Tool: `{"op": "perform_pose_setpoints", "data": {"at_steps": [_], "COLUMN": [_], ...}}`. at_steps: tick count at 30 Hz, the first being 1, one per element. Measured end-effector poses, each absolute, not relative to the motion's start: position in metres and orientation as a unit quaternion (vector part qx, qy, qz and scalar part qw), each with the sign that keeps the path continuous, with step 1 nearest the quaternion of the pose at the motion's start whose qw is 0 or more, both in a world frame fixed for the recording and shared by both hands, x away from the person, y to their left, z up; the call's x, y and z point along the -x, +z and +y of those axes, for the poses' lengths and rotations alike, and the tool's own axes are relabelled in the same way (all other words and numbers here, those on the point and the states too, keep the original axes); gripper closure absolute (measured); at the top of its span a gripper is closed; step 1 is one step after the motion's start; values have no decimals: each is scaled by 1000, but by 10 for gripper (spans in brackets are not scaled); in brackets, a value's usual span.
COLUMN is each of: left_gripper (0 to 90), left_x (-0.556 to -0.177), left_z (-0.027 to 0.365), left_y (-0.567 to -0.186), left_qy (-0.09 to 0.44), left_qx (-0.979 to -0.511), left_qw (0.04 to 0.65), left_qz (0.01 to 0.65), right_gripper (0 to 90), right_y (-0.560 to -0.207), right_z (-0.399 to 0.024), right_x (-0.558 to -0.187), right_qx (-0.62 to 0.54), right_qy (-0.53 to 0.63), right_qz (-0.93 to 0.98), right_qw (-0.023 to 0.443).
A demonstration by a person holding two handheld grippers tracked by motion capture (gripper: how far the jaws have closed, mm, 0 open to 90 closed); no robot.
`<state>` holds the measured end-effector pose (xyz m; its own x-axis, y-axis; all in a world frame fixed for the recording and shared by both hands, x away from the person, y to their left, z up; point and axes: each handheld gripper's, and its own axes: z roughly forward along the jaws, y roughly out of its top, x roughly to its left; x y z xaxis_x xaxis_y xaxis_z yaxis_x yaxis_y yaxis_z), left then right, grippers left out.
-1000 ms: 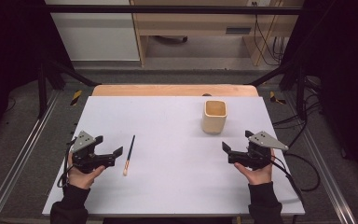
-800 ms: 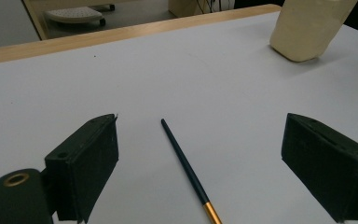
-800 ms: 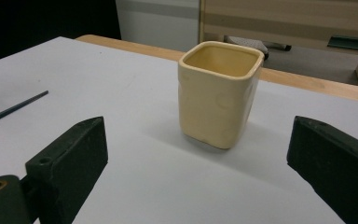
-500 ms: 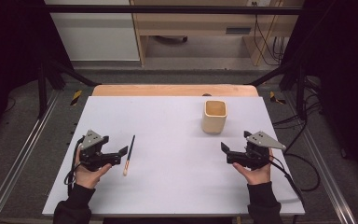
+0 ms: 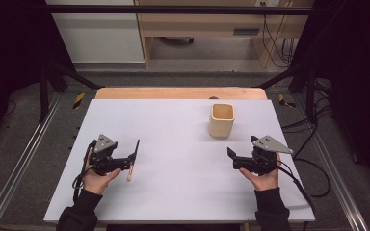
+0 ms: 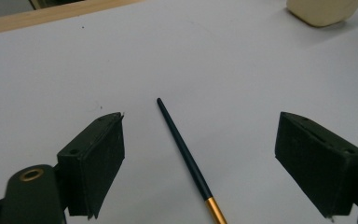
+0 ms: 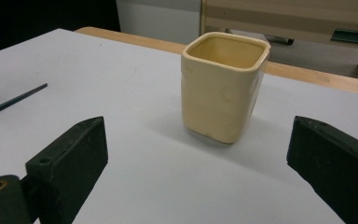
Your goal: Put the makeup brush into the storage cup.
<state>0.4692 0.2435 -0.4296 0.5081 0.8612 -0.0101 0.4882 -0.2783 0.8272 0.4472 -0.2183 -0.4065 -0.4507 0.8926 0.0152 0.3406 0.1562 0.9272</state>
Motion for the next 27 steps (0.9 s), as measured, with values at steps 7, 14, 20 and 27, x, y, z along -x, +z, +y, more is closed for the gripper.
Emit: {"op": "perform_pose_setpoints", "data": {"at_steps": [7, 14, 20, 27], "left_gripper": [206, 280, 333, 424], "left_x": [-471, -475, -477, -478], "left_z": [238, 235, 232, 229], "left_y": [-437, -447, -454, -459], "left_qy": [227, 216, 206, 203], "left_qx": [-780, -792, -803, -815], "left_qw": [389, 366, 344, 318], "left_qz": [434, 438, 440, 439], "right_gripper": [55, 56, 57, 57], "right_y": [-408, -408, -408, -410], "right_z": [-217, -217, -216, -215], "right_x": [-448, -448, -448, -448], "right_qx": [-439, -439, -439, -438], "right_qy": [478, 477, 476, 473], "right_qz": [706, 707, 708, 711], "right_qw": [283, 283, 282, 279]}}
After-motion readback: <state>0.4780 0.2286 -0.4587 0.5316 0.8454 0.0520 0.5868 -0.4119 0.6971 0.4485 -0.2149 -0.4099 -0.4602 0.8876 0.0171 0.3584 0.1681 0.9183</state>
